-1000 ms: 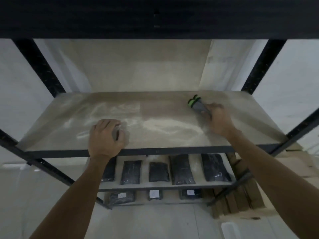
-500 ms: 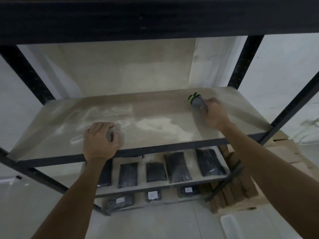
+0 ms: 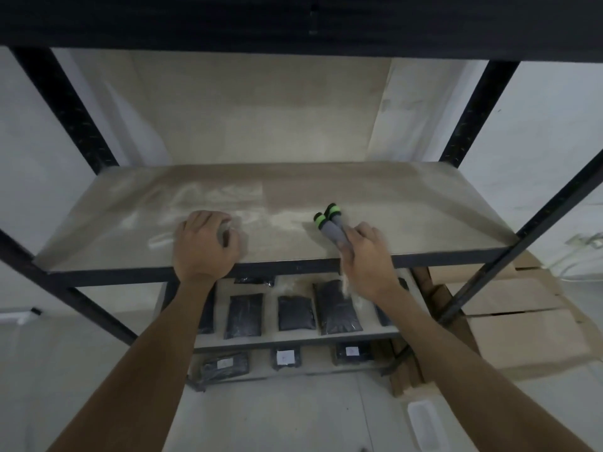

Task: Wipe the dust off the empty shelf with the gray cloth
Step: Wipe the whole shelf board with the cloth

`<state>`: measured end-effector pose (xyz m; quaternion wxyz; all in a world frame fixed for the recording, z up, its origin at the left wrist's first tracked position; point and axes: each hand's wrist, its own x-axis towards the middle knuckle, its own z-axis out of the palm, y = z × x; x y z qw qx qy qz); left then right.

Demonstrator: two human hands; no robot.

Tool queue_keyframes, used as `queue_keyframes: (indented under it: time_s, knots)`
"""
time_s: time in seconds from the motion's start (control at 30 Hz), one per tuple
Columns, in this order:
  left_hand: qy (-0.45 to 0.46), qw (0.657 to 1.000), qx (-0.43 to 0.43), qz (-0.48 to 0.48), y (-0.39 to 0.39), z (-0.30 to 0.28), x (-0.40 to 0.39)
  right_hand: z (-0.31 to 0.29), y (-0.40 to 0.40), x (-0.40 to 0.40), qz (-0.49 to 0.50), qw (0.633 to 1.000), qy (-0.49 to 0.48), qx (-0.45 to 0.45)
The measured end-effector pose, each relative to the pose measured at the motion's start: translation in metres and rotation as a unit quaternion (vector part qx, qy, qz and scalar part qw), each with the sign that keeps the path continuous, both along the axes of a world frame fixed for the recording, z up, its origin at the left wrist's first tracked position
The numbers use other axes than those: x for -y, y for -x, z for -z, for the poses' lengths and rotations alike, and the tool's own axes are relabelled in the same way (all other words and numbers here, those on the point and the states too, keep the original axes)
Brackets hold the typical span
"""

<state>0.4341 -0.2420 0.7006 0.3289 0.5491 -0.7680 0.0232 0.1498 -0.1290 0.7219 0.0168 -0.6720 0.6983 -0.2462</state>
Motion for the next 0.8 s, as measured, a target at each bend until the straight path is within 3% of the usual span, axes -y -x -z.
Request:
queue_keyframes:
  time_s: [0.17, 0.23, 0.33, 0.47, 0.57, 0.73, 0.8]
  knots:
    - [0.002, 1.000, -0.008, -0.002, 0.001, -0.003, -0.003, -0.009, -0.048, -0.031, -0.083, 0.990, -0.025, 0.113]
    - [0.006, 1.000, -0.010, -0.001, 0.000, -0.002, -0.002, -0.020, -0.034, -0.023, -0.059, 0.990, 0.008, 0.127]
    - [0.007, 1.000, -0.014, -0.005, -0.001, 0.000, 0.000, -0.027, 0.025, 0.009, 0.029, 0.996, 0.046, 0.073]
    - [0.021, 1.000, -0.015, -0.011, 0.000, 0.002, 0.001, -0.009, 0.065, 0.024, 0.108, 0.994, 0.010, 0.005]
    - [0.034, 0.999, -0.017, -0.007, -0.001, 0.002, 0.000, 0.004, 0.033, 0.009, 0.063, 0.998, 0.021, -0.013]
    - [0.008, 1.000, -0.013, 0.010, -0.001, 0.002, -0.003, -0.002, -0.049, -0.036, -0.024, 0.998, 0.015, 0.048]
    - [-0.008, 0.998, -0.056, 0.028, -0.006, -0.002, -0.002, -0.005, -0.079, -0.047, -0.075, 0.995, 0.024, 0.055]
